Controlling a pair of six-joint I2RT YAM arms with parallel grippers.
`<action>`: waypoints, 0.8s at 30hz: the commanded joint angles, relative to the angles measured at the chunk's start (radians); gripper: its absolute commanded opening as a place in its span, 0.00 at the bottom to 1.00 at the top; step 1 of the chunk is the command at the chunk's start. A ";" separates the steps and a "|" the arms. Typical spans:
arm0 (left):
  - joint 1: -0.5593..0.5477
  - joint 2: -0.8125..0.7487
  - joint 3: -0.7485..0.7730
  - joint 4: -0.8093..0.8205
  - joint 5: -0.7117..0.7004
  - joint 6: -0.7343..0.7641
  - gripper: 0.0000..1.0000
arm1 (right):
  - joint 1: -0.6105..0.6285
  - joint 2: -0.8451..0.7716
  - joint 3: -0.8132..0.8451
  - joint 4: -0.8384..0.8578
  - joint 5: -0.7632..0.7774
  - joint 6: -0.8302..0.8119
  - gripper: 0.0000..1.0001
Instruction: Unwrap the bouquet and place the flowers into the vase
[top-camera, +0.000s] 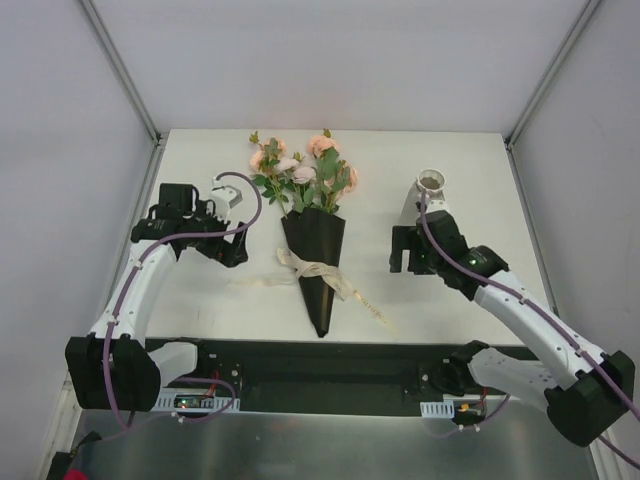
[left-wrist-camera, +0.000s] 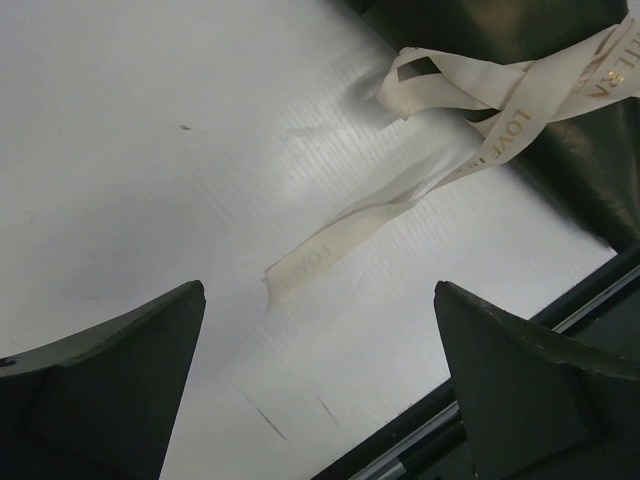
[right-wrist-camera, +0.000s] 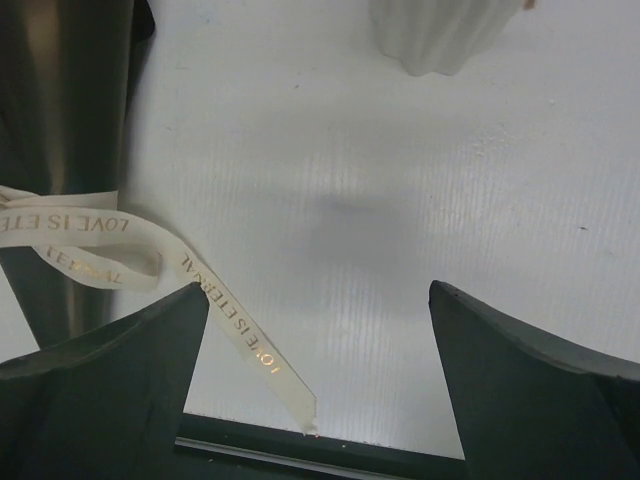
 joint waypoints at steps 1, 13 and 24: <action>-0.015 0.037 0.052 -0.049 0.108 0.075 0.99 | 0.170 0.055 -0.033 0.052 0.118 -0.085 0.96; -0.205 0.301 0.128 -0.056 0.074 0.158 0.99 | 0.354 0.275 -0.016 0.196 0.151 -0.109 0.95; -0.305 0.419 0.121 -0.055 0.097 0.224 0.97 | 0.354 0.271 -0.064 0.243 0.088 -0.105 0.93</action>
